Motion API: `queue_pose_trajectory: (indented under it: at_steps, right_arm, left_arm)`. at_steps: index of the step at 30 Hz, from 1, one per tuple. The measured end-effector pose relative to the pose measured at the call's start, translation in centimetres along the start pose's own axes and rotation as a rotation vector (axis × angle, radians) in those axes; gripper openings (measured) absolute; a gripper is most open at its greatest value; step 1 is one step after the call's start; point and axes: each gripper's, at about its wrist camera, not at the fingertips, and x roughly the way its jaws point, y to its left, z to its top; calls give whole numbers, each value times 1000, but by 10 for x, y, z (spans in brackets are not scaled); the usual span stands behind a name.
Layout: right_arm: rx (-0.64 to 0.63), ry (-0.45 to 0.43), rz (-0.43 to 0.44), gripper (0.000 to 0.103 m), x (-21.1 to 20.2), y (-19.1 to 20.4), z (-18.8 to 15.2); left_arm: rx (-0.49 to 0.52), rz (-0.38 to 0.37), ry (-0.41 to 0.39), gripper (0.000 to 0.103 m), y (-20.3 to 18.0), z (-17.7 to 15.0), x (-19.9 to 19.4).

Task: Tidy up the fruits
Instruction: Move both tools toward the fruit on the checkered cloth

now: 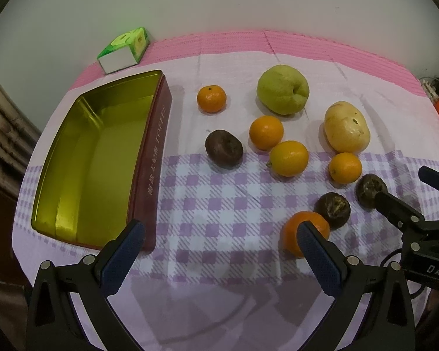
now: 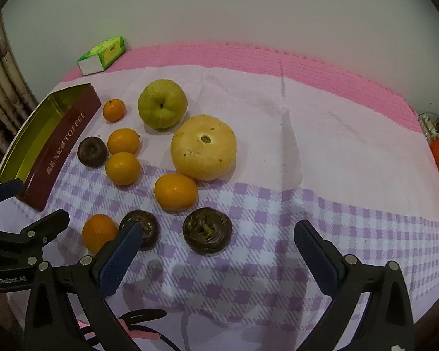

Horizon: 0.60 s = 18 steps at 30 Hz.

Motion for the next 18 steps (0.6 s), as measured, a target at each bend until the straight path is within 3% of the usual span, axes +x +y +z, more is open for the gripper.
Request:
queue_pose_trajectory:
  at_steps: [18]
  right_arm:
    - [-12, 8, -4, 102, 3, 1, -3]
  left_arm:
    - [17, 7, 7, 103, -3, -4, 2]
